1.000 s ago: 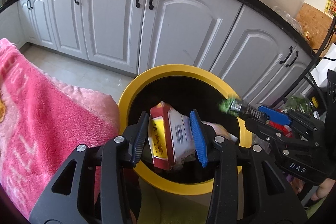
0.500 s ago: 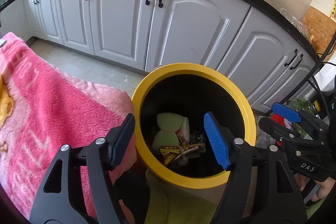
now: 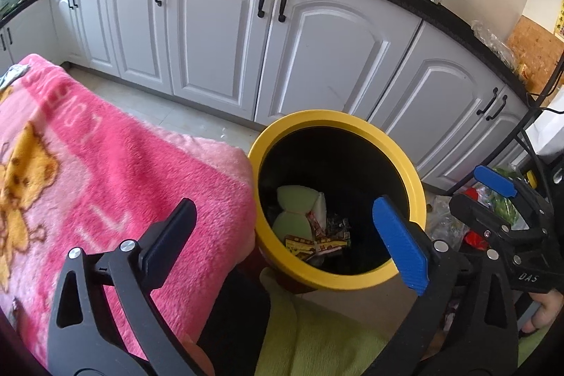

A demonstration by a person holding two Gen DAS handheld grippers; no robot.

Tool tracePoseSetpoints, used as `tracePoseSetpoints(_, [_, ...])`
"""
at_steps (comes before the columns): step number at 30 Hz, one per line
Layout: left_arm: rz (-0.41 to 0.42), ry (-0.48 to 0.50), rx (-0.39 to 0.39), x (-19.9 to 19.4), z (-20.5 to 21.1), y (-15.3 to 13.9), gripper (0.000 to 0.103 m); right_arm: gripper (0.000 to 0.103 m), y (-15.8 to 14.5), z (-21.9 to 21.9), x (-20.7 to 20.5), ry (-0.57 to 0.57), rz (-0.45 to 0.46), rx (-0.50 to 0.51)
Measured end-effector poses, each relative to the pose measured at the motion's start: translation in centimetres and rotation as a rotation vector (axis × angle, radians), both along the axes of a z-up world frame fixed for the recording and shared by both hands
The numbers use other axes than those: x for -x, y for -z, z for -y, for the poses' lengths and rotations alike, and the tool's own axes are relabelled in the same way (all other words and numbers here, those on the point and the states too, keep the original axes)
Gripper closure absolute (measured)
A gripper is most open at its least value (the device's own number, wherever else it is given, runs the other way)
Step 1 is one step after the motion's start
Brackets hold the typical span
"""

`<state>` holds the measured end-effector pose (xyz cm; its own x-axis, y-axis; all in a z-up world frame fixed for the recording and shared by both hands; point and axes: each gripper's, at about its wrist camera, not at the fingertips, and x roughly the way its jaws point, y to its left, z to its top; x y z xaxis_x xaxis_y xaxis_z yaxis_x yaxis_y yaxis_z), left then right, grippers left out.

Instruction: Collect trash

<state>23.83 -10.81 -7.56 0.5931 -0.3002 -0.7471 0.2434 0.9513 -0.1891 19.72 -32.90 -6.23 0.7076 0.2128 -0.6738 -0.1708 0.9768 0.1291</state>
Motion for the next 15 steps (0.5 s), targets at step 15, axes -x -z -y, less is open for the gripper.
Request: tracePoseSetpoints(15, [0.071, -0.086, -0.026, 3.9, -3.8, -2.6, 0.011, 0.007, -1.6, -2.7, 3.2, -0.004, 0.019, 0.014])
